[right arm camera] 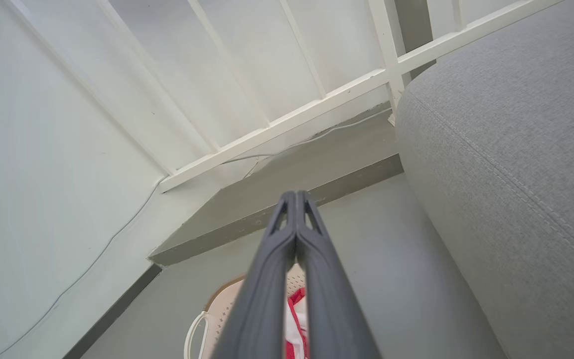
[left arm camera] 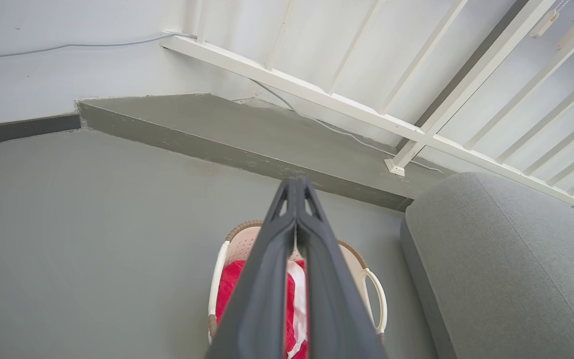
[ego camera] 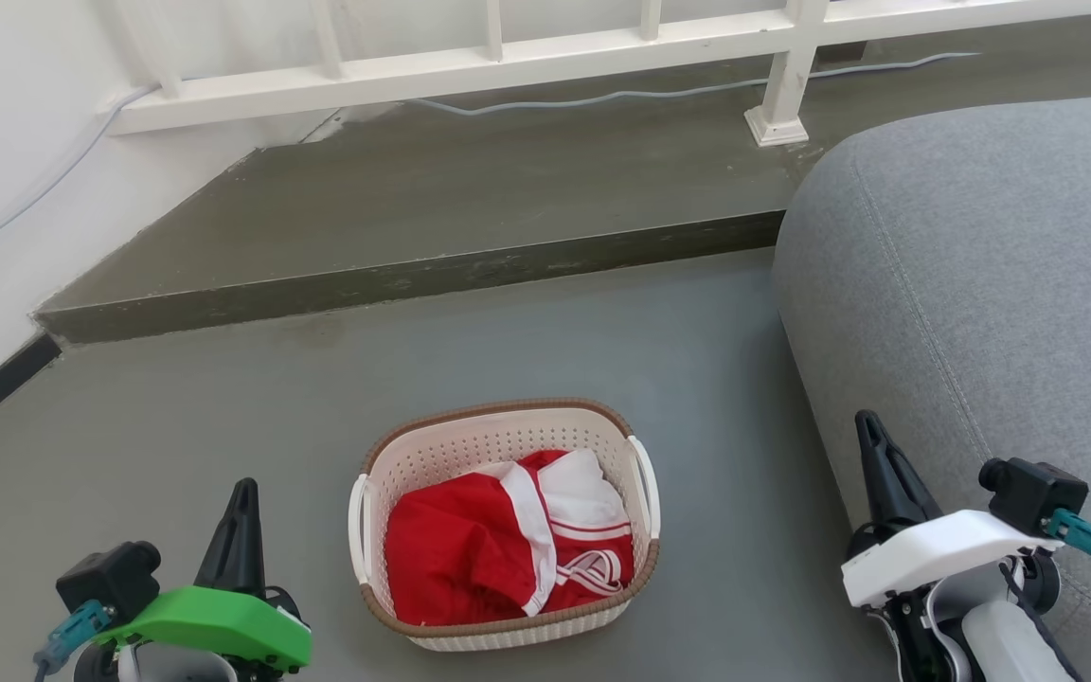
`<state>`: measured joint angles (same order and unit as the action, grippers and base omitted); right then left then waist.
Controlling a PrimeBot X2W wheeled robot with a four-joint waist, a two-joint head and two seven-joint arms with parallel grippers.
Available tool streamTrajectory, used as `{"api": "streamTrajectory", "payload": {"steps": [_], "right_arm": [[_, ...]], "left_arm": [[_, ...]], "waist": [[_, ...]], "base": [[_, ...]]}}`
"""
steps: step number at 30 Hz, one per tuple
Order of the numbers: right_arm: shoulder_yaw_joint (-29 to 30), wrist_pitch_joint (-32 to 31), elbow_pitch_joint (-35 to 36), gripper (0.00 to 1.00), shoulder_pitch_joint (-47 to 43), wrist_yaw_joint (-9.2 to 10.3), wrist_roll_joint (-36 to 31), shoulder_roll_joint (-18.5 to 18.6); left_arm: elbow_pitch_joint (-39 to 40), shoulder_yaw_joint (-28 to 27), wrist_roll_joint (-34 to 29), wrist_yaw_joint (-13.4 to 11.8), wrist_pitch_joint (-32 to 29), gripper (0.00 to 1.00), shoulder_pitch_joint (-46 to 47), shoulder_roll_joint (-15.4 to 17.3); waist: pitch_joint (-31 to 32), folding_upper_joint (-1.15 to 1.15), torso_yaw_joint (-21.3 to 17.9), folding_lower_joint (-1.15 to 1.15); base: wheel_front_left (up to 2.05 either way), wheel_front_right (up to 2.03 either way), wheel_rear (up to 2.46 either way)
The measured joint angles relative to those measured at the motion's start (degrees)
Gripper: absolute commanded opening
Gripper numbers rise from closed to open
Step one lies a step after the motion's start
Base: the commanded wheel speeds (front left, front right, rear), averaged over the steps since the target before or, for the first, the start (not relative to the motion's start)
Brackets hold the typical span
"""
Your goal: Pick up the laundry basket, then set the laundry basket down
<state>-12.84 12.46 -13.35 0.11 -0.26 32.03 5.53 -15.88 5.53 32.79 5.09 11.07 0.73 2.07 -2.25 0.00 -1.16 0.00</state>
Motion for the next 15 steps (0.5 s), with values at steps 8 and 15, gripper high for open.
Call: {"api": "streamTrajectory", "payload": {"steps": [8, 15], "right_arm": [[1.7, -1.5, 0.0, 0.0, 0.0, -0.41, 4.7, -0.1], [3.1, -2.7, 0.0, 0.0, 0.0, -1.0, 9.5, -0.2]], "left_arm": [[0.0, -0.9, 4.9, 0.0, -1.5, 0.0, 0.0, 0.0], [0.0, -1.7, 9.1, 0.2, -2.9, 0.0, 0.1, 0.0]], "waist": [[0.2, 0.0, 0.1, 0.0], [0.3, 0.0, 0.2, 0.0]], "base": [[0.0, 0.0, 0.0], [0.0, 0.0, 0.0]]}}
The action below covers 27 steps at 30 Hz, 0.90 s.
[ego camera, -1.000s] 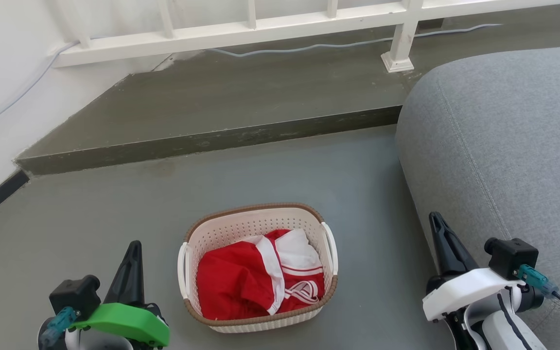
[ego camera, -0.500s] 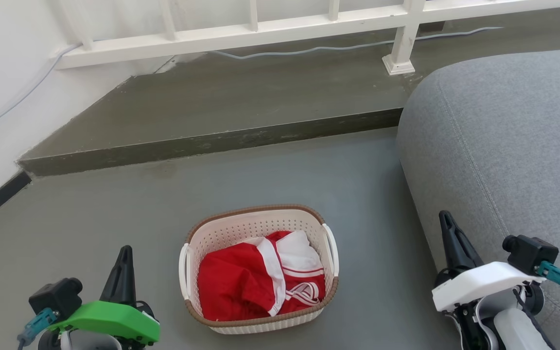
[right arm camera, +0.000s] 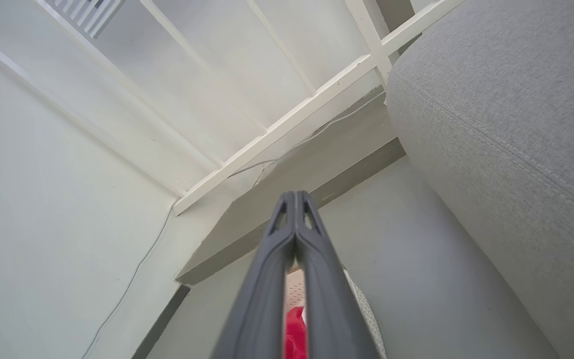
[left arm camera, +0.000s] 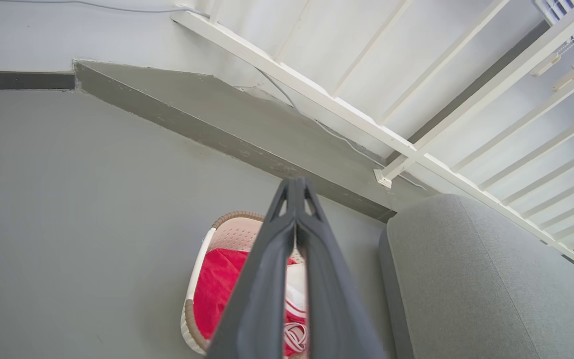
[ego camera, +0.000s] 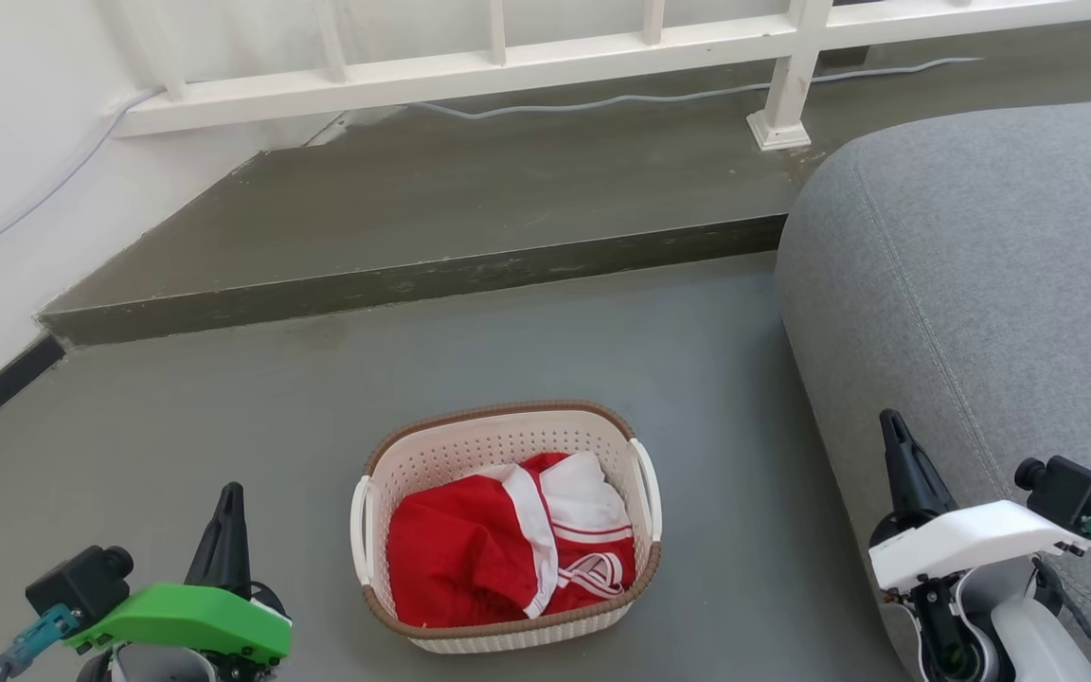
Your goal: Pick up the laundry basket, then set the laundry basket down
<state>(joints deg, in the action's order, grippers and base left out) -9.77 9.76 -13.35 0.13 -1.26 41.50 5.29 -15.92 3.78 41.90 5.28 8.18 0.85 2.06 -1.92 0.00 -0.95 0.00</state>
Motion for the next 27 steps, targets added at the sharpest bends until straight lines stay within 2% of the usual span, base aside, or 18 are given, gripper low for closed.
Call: {"api": "streamTrajectory", "payload": {"steps": [27], "right_arm": [[4.9, -4.9, -0.4, 0.0, 0.6, -1.76, 17.6, -0.1]], "left_arm": [[0.0, -2.8, 16.2, 0.6, -5.1, 0.0, 0.3, 0.0]], "waist": [[0.6, 0.0, 0.3, 0.0]], "base": [[0.0, 0.0, 0.0]]}}
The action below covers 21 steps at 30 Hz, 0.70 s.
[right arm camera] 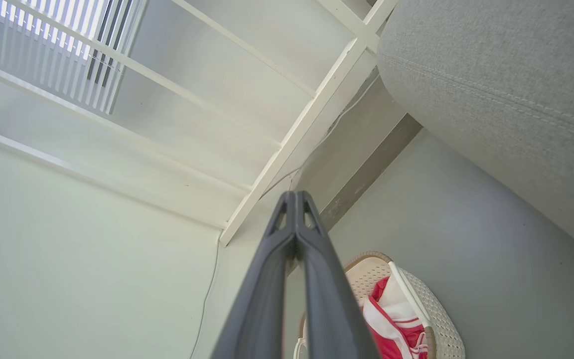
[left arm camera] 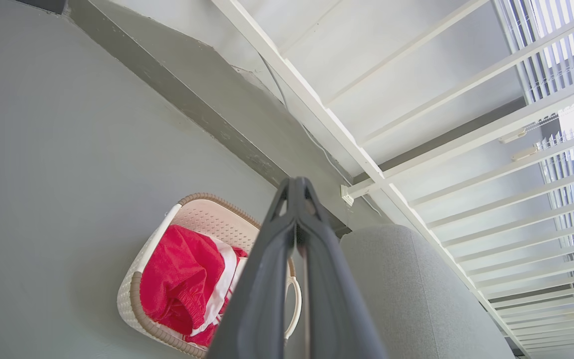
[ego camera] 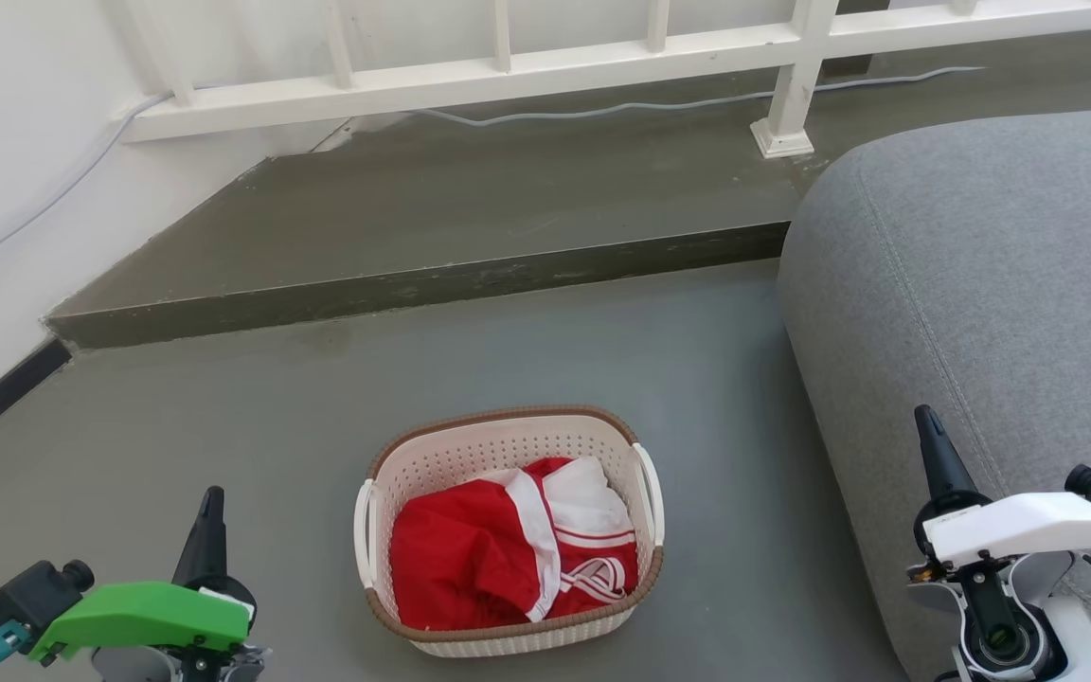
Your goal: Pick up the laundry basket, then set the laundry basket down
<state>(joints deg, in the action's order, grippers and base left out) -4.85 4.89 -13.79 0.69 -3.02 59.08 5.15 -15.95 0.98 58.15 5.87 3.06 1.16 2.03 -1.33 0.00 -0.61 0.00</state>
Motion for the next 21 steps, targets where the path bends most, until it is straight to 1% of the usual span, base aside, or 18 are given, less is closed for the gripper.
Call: {"api": "streamTrajectory", "payload": {"steps": [4, 7, 19, 21], "right_arm": [[0.8, -0.6, -0.2, 0.0, 0.0, -0.07, 2.5, -0.1], [1.4, -1.3, -0.3, 0.0, 0.1, -0.53, 5.2, -0.2], [3.7, -3.5, -0.8, 0.0, 1.1, -1.2, 12.8, -0.5], [4.1, -3.7, -0.8, 0.0, 1.2, -1.54, 14.3, -0.5]], "left_arm": [[0.0, -0.6, 2.6, 0.1, -0.6, 0.0, 0.0, 0.0], [0.0, -0.9, 5.3, 0.1, -1.3, 0.0, 0.1, 0.0], [0.0, -2.3, 12.6, 0.3, -3.6, 0.0, 0.7, 0.0], [0.0, -2.5, 13.6, 0.3, -3.6, 0.0, 0.9, 0.0]], "waist": [[0.1, 0.0, 0.0, 0.0], [0.2, 0.0, 0.1, 0.0], [0.4, 0.0, 0.2, 0.0], [0.5, 0.0, 0.3, 0.0]], "base": [[0.0, 0.0, 0.0], [0.0, 0.0, 0.0], [0.0, 0.0, 0.0], [0.0, 0.0, 0.0]]}}
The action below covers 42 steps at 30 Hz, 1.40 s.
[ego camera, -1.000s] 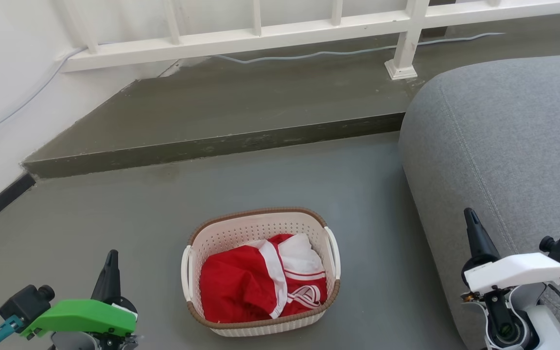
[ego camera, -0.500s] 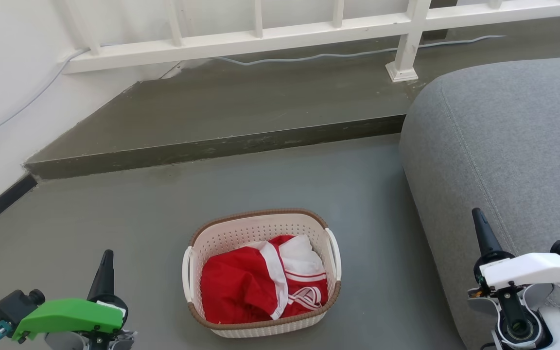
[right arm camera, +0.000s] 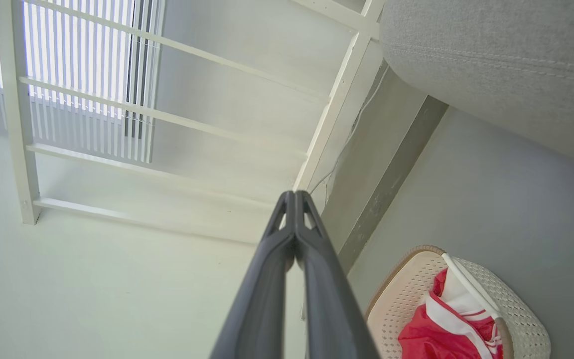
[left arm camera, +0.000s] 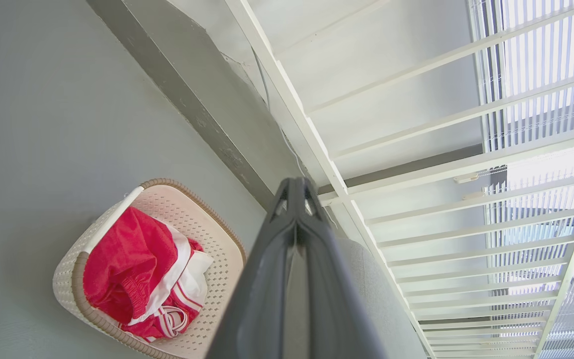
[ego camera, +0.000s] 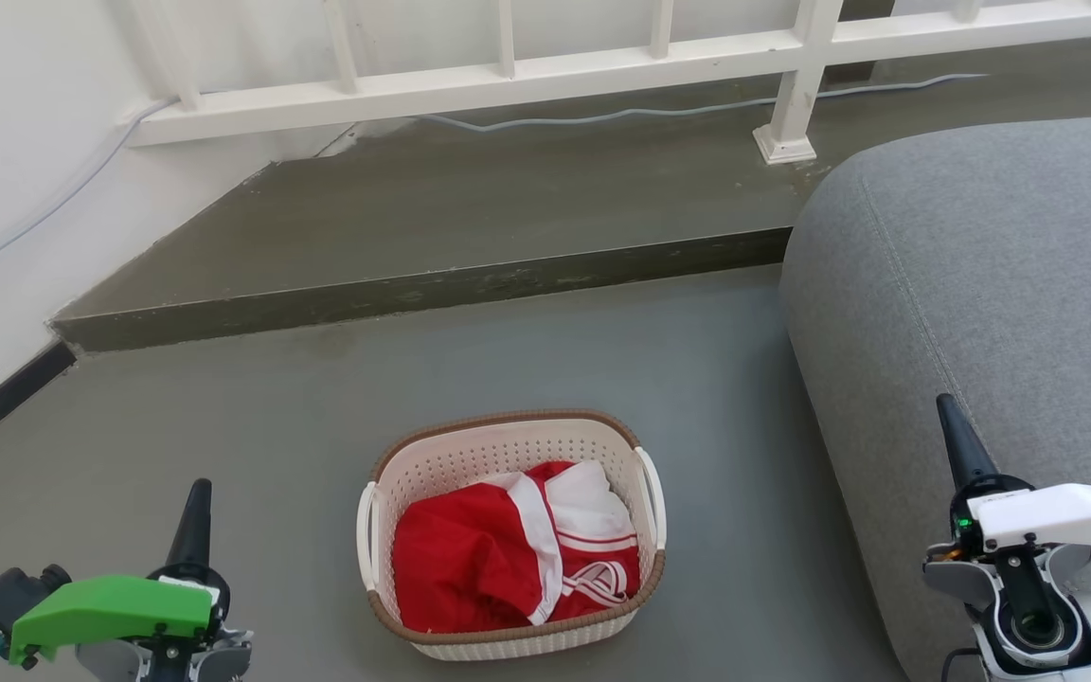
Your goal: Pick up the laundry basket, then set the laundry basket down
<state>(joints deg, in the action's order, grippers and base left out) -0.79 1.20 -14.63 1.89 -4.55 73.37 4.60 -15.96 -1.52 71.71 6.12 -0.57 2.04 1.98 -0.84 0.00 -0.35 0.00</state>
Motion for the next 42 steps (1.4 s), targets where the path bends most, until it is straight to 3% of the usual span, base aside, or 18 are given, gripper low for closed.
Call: {"api": "streamTrajectory", "payload": {"steps": [32, 42], "right_arm": [[5.8, -5.2, -1.1, 0.0, 1.2, -2.0, 20.3, -0.6], [5.9, -5.3, -1.2, 0.0, 1.2, -2.0, 20.5, -0.8]], "left_arm": [[0.0, -3.2, 19.7, 0.9, -5.9, 0.0, 1.4, 0.0], [0.0, -3.3, 20.0, 0.9, -5.9, 0.0, 1.5, 0.0]], "waist": [[0.7, 0.0, 0.4, 0.0], [0.7, 0.0, 0.4, 0.0]], "base": [[0.0, 0.0, 0.0], [0.0, 0.0, 0.0]]}}
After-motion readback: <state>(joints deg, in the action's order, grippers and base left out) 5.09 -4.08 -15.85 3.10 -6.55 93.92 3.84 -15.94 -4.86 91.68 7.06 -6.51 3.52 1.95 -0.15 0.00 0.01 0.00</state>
